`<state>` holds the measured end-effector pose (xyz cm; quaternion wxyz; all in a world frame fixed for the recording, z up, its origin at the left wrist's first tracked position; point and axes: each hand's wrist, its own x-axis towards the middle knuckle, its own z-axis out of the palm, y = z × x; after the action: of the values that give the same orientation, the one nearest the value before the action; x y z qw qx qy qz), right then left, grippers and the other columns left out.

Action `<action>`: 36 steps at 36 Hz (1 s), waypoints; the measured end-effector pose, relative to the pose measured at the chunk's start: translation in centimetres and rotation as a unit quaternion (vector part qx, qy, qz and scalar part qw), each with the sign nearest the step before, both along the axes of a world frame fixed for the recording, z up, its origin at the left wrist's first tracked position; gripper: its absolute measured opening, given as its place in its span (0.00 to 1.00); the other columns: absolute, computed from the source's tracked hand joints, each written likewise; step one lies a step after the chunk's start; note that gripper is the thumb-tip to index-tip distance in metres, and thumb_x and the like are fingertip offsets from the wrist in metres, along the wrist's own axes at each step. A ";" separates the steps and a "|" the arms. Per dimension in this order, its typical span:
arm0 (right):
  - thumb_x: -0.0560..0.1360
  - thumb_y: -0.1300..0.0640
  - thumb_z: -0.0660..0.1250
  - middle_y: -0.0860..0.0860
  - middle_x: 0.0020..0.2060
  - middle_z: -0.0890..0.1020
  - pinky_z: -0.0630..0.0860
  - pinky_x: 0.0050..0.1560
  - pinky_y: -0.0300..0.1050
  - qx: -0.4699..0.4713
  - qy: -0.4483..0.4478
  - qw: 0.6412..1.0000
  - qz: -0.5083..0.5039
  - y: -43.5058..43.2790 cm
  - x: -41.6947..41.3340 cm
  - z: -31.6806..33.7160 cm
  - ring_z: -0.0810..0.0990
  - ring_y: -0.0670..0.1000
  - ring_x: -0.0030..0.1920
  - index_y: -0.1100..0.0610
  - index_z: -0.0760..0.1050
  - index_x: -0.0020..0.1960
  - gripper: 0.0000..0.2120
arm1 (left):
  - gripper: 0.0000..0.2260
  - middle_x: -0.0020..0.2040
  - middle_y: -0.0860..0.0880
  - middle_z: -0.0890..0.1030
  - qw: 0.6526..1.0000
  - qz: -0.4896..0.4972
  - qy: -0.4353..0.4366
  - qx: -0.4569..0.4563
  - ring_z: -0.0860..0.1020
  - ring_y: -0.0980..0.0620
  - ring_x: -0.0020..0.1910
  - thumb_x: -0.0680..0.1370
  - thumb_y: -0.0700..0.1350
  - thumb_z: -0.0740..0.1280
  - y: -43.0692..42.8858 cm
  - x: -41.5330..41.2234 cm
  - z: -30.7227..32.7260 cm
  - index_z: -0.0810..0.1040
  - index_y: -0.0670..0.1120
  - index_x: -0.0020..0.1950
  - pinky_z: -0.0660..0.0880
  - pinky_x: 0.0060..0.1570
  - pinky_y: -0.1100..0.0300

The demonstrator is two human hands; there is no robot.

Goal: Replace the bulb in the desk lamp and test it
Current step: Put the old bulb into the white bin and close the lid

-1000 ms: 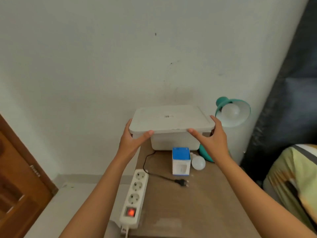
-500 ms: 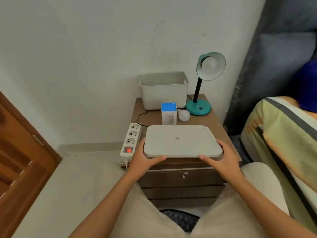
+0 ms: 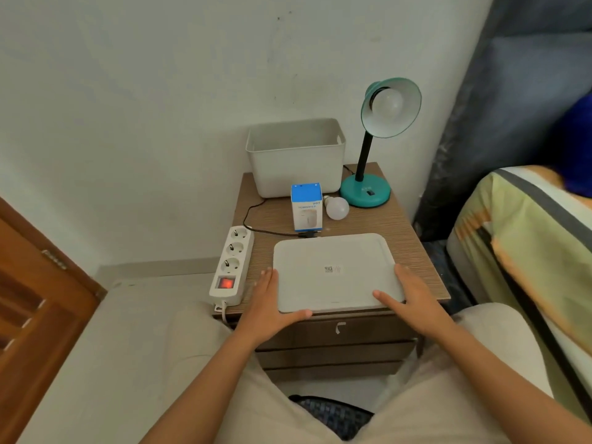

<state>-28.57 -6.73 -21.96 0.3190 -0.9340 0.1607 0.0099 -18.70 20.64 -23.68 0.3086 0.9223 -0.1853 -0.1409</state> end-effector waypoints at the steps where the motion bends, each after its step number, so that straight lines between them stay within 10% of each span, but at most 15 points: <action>1: 0.74 0.39 0.61 0.55 0.75 0.59 0.56 0.73 0.49 -0.007 0.003 1.000 0.001 0.0 0.3 -0.1 0.59 0.55 0.74 0.58 0.51 0.75 0.39 | 0.55 0.79 0.49 0.46 1.000 -0.007 -0.001 0.008 0.41 0.50 0.77 0.63 0.71 0.68 -0.1 0.1 0.2 0.42 0.47 0.77 0.47 0.75 0.46; 16: 0.74 0.38 0.59 0.56 0.77 0.47 0.46 0.76 0.53 -0.049 0.017 0.998 -0.038 0.6 3.5 -0.6 0.45 0.56 0.77 0.58 0.42 0.75 0.42 | 0.55 0.77 0.51 0.35 0.997 -0.021 -0.008 0.077 0.37 0.51 0.76 0.64 0.76 0.60 -1.2 1.7 0.6 0.35 0.48 0.76 0.44 0.75 0.48; 27: 0.78 0.47 0.59 0.55 0.77 0.53 0.51 0.74 0.47 0.022 -0.017 0.998 -0.053 0.1 11.7 3.1 0.51 0.53 0.77 0.58 0.49 0.76 0.33 | 0.37 0.79 0.51 0.47 0.975 0.101 -0.105 -0.166 0.48 0.55 0.76 0.76 0.60 0.62 -4.6 11.8 8.4 0.48 0.47 0.77 0.49 0.67 0.63; 36: 0.77 0.50 0.60 0.55 0.68 0.66 0.64 0.66 0.49 0.037 -0.040 0.998 -0.024 0.0 21.1 4.1 0.65 0.54 0.67 0.58 0.61 0.70 0.25 | 0.45 0.78 0.44 0.49 0.971 0.147 -0.118 -0.145 0.50 0.47 0.77 0.73 0.62 0.66 -6.7 25.5 13.3 0.46 0.42 0.77 0.51 0.74 0.51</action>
<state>-7.46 -6.72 -17.85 0.3596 -0.9172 0.1692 -0.0292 6.84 13.95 -10.42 0.4326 0.8948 -0.1010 0.0440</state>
